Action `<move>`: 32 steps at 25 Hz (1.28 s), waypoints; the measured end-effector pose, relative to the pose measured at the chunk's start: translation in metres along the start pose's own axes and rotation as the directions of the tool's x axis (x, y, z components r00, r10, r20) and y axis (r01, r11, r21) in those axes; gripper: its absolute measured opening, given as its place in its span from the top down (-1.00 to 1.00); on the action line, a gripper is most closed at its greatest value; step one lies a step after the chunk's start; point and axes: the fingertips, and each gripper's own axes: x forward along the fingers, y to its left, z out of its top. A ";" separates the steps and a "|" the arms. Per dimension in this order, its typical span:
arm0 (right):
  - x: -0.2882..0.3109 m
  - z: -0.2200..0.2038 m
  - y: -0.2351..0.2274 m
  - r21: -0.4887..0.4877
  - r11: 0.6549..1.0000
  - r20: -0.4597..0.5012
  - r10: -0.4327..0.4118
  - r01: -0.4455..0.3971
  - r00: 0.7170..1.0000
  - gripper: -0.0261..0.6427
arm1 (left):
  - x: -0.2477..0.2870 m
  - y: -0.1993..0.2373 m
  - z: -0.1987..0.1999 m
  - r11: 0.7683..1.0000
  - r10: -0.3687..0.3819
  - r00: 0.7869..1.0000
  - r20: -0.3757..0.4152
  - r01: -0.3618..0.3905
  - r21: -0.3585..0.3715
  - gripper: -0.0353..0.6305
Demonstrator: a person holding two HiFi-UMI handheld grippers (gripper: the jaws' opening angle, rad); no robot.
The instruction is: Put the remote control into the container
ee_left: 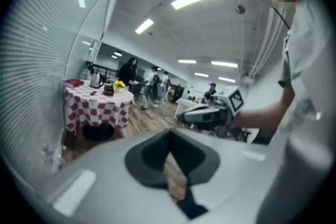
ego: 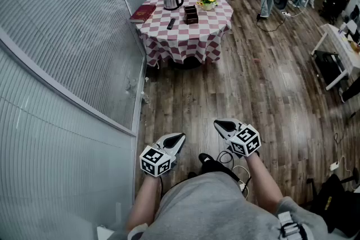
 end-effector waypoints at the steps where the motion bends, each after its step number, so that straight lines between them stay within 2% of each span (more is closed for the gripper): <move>1: 0.000 0.002 0.001 -0.001 1.000 0.002 -0.002 0.002 1.000 0.87 | -0.001 0.001 0.002 1.000 -0.001 1.000 0.001 0.001 0.003 0.89; 22: 0.001 0.003 0.005 0.015 1.000 -0.003 -0.018 0.018 1.000 0.87 | -0.010 -0.003 0.002 1.000 -0.011 1.000 0.000 0.011 0.014 0.89; 27: 0.002 0.000 0.006 -0.006 1.000 -0.007 -0.029 0.029 1.000 0.87 | -0.008 -0.001 -0.003 1.000 -0.022 1.000 -0.010 0.022 0.001 0.89; 32: -0.002 -0.007 -0.004 0.016 0.999 -0.023 -0.045 0.045 0.999 0.87 | 0.003 -0.004 -0.005 0.998 -0.050 0.998 -0.024 0.049 -0.026 0.89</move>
